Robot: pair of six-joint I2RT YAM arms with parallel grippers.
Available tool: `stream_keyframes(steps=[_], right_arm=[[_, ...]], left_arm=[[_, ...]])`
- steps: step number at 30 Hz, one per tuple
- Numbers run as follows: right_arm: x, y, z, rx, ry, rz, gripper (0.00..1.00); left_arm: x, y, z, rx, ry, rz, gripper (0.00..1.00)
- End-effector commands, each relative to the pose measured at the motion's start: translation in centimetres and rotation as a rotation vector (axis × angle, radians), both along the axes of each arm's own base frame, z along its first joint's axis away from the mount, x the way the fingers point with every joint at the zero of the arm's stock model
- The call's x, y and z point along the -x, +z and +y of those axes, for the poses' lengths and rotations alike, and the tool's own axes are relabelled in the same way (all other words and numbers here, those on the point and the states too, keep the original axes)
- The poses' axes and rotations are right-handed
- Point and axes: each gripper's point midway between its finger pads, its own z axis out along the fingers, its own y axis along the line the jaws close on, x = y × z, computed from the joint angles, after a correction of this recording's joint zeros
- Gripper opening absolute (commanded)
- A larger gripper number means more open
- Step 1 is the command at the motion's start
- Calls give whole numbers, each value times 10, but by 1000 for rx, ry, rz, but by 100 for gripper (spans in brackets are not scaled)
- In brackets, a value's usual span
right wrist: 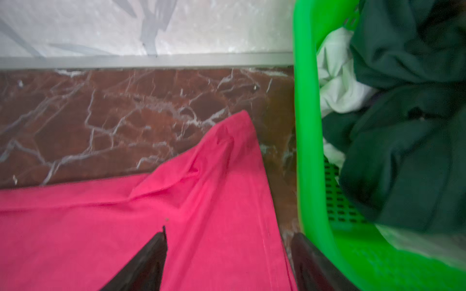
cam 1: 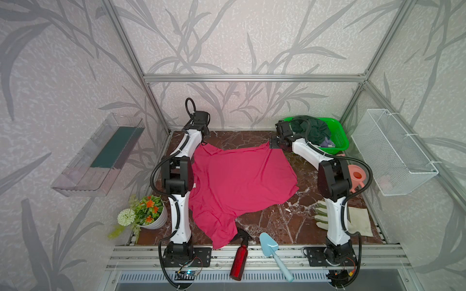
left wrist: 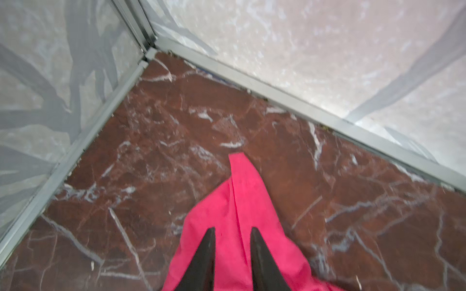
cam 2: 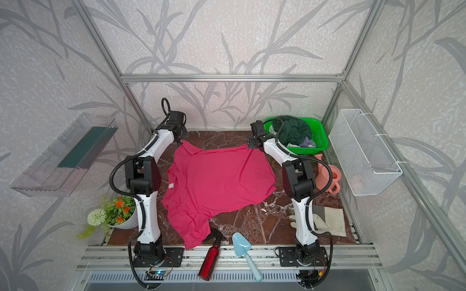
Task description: Fold and stack the t-shirts
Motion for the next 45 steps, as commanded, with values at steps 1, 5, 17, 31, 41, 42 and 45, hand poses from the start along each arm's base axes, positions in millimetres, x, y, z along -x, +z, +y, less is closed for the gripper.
stream_keyframes(steps=[1,5,17,31,41,42,45], right_arm=[[42,18,-4,37,32,23,80],[100,-11,-16,27,25,136,80],[184,-37,-50,-19,-42,215,80],[194,-50,-55,25,-57,323,80],[194,-54,-60,31,-91,335,80],[195,-55,-62,36,-106,341,80],[199,-61,-72,42,-152,363,79]], left_arm=[[35,-25,-24,131,-68,117,25],[44,-58,-33,165,-105,206,24],[31,-99,-51,212,-99,261,27],[9,-111,-57,244,-98,225,28],[1,-97,-56,244,-85,206,0],[0,-93,-56,243,-88,201,0],[-7,-83,-62,250,-131,201,0]])
